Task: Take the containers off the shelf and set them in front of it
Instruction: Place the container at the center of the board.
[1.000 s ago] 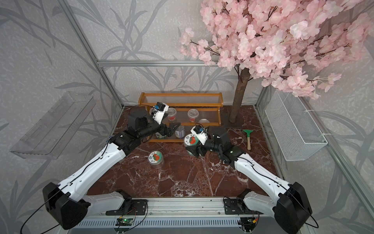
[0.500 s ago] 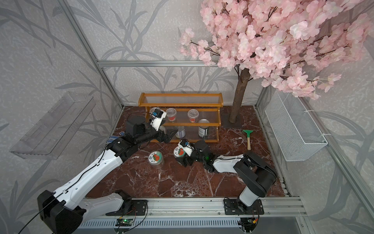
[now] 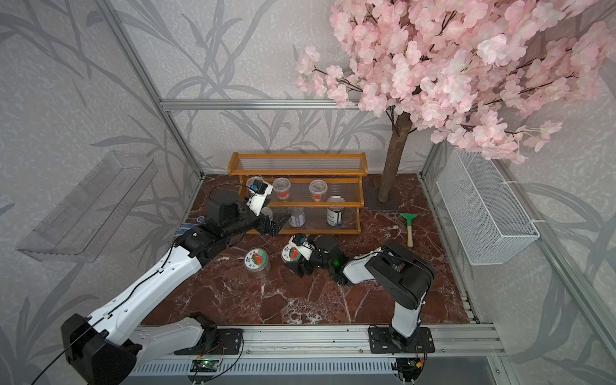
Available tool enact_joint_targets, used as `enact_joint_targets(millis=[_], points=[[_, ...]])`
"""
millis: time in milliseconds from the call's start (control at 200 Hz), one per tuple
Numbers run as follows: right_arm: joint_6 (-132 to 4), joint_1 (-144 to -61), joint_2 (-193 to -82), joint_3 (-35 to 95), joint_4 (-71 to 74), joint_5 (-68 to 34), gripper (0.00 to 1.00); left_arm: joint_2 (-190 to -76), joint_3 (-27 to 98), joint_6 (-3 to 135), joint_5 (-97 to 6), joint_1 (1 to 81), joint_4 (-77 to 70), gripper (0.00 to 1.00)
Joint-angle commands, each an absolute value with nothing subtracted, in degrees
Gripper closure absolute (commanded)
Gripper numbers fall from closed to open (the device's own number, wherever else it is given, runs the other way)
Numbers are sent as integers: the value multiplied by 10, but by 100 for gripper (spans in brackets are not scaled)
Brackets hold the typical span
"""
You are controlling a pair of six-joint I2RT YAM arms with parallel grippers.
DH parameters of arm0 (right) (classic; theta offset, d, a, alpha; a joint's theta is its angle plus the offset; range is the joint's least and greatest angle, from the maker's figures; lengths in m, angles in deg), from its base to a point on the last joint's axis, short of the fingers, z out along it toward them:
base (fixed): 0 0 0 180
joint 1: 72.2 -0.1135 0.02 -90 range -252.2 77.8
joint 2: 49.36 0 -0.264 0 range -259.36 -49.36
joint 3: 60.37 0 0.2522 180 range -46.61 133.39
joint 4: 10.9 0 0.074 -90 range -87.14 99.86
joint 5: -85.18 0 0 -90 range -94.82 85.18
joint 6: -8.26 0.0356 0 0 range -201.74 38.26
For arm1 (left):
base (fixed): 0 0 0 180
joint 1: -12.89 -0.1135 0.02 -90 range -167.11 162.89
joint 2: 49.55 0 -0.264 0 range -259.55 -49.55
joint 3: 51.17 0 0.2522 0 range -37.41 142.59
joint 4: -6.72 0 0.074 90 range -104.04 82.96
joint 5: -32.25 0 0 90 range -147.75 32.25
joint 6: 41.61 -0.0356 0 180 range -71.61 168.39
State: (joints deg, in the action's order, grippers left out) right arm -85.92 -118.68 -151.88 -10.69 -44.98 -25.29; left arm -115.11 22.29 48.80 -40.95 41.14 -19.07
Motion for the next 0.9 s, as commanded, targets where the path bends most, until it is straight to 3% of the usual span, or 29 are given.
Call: enact_joint_targets(millis=[0,360,895], points=[[-877,-1200,-1527,-94,-453,-260,15,-1142,215,482,-406,406,-188,0],[-883,-1205,-1505,-104,-424,-259,4,-1136,207,485,-400,399,-186,0],[-886,-1210,-1473,-116,-378,-265,3,-1143,211,482,-393,391,-183,0]])
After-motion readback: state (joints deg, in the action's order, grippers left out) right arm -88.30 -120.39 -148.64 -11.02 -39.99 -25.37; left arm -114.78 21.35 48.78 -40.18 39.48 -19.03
